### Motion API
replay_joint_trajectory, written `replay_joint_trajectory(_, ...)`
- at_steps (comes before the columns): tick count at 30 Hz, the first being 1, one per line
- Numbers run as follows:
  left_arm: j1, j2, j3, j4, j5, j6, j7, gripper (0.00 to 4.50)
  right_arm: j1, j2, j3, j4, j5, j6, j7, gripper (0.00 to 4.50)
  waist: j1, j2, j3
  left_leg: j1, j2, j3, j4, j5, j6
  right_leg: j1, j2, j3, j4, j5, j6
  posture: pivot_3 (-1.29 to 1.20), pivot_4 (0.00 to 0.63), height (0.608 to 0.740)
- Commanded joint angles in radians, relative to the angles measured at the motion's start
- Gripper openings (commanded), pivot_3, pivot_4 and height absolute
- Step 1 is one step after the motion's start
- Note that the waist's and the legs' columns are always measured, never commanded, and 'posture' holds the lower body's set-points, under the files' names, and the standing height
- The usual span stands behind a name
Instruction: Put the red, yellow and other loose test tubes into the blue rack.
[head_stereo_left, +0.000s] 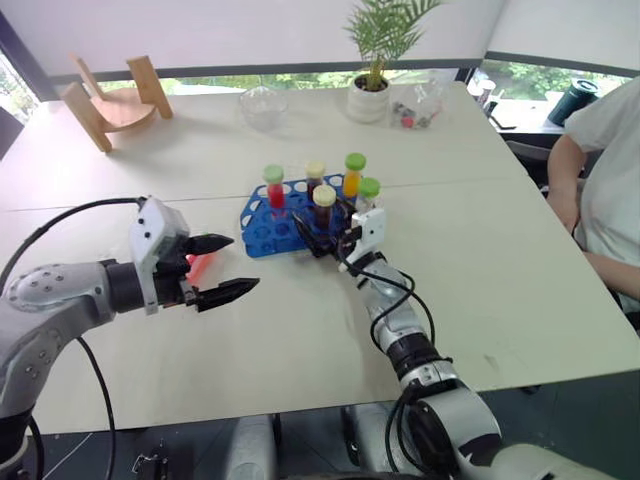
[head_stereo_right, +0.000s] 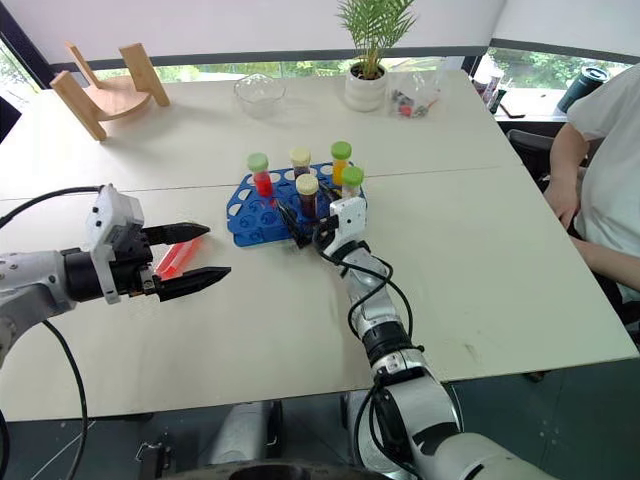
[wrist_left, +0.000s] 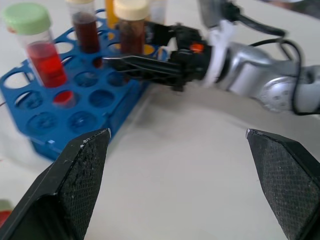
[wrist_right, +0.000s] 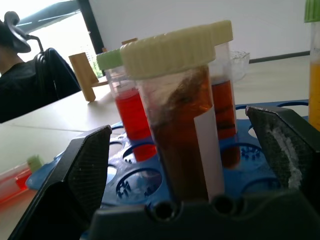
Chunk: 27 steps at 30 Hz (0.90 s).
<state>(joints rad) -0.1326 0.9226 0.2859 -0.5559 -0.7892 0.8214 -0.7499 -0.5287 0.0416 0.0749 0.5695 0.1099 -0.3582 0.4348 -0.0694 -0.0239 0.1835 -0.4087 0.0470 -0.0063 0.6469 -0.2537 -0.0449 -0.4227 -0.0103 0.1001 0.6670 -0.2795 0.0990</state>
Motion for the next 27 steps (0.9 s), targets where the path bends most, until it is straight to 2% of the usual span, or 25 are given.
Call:
replay_joint_trajectory(1,-0.043,0.030,-0.032,0.037,0.110,-0.029,0.052,4.50,0.086,-0.072,0.038,-0.329,0.021,0.200,0.044,4.45,0.001,0.000,0.000,0.000,0.000,0.000,0.000,0.000,0.000,0.000,0.000,0.000,0.000,0.000,0.000,0.00,0.150,0.740)
replay_joint_trajectory(3,-0.107,0.041,-0.063,0.086,0.139,0.023,0.093,4.50,0.158,-0.174,0.062,-0.586,0.082,0.405,0.113,4.45,0.010,0.001,0.000,0.000,0.000,-0.001,0.000,0.001,-0.001,0.000,0.000,0.000,0.000,0.000,0.000,0.00,0.150,0.740)
replay_joint_trajectory(6,-0.222,0.054,-0.109,0.171,0.159,0.144,0.143,4.50,0.185,-0.352,0.081,-0.843,0.203,0.652,0.251,4.45,0.012,0.000,0.000,-0.001,-0.001,-0.001,0.001,0.001,-0.001,0.000,0.000,0.000,0.000,0.000,0.000,0.00,0.150,0.740)
replay_joint_trajectory(10,-0.358,0.098,-0.238,0.305,0.227,0.296,0.155,4.50,0.113,-0.564,0.068,-0.964,0.311,0.761,0.458,4.45,-0.001,0.000,0.000,0.001,0.000,0.000,0.001,0.001,-0.001,0.001,0.001,0.000,0.000,0.000,0.001,0.00,0.150,0.740)
replay_joint_trajectory(12,-0.452,0.079,-0.311,0.396,0.246,0.389,0.156,4.50,0.050,-0.642,0.053,-0.962,0.350,0.780,0.555,4.45,0.001,0.000,0.000,0.001,0.000,-0.001,0.001,0.001,-0.001,0.002,0.002,0.000,0.000,0.000,0.000,0.00,0.150,0.740)
replay_joint_trajectory(17,-0.594,0.023,-0.420,0.556,0.308,0.469,0.148,4.50,-0.017,-0.702,0.053,-0.943,0.381,0.788,0.652,4.45,0.004,-0.001,0.000,0.000,0.000,-0.002,0.001,0.001,-0.001,0.001,0.002,0.000,-0.001,-0.001,0.001,0.00,0.150,0.740)
replay_joint_trajectory(26,-0.645,-0.071,-0.495,0.675,0.368,0.493,0.123,4.50,-0.057,-0.748,0.026,-0.978,0.423,0.815,0.727,4.45,0.012,-0.001,0.000,-0.002,-0.001,-0.002,0.002,0.000,0.000,0.000,0.001,0.000,0.000,-0.001,0.001,0.00,0.150,0.740)
replay_joint_trajectory(27,-0.643,-0.079,-0.498,0.680,0.373,0.493,0.122,4.25,-0.058,-0.757,0.022,-0.978,0.426,0.817,0.732,4.49,0.013,-0.001,0.000,-0.002,-0.001,-0.002,0.002,0.000,0.000,0.000,0.001,-0.001,0.000,-0.001,0.001,0.00,0.150,0.740)
